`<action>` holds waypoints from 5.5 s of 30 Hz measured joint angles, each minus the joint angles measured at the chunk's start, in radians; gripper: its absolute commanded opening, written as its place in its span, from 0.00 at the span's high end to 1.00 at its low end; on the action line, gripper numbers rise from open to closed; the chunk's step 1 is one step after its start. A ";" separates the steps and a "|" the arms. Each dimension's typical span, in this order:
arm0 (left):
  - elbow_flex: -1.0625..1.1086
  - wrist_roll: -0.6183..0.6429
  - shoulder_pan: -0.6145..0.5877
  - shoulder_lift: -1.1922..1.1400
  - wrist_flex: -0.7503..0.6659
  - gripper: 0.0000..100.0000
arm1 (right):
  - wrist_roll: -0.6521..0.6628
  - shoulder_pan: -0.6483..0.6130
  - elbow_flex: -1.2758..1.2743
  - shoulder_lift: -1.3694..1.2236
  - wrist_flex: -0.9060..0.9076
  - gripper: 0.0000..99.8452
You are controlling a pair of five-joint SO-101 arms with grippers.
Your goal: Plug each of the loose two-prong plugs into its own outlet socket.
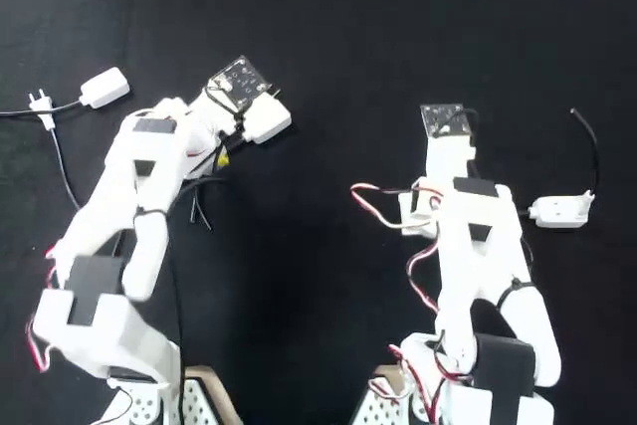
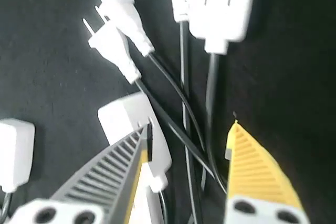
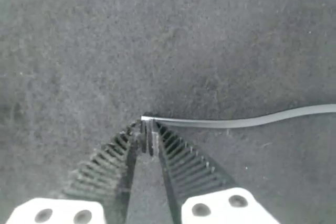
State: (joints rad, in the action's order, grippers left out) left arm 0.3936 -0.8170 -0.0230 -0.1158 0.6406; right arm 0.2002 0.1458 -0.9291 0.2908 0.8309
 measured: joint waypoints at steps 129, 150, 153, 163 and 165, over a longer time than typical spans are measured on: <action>1.212 0.193 -0.486 1.939 0.701 0.87 | -0.830 -0.643 2.174 -1.481 0.700 0.99; 1.221 0.170 -0.486 1.939 0.700 0.87 | -0.534 -0.443 2.245 -1.211 0.899 0.99; 1.221 0.166 -0.486 1.939 0.698 0.87 | -0.404 -0.427 2.104 -1.034 0.899 0.99; 1.221 0.166 -0.486 1.939 0.698 0.87 | 0.307 -0.391 1.487 -0.393 0.899 0.99; 1.221 0.166 -0.479 1.939 0.698 0.87 | 0.473 -0.414 1.333 -0.308 0.899 0.99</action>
State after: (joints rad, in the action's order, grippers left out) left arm 1.6149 -0.6513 -0.5017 1.8236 1.3387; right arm 0.6728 -0.2685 0.4043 -0.0176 1.7300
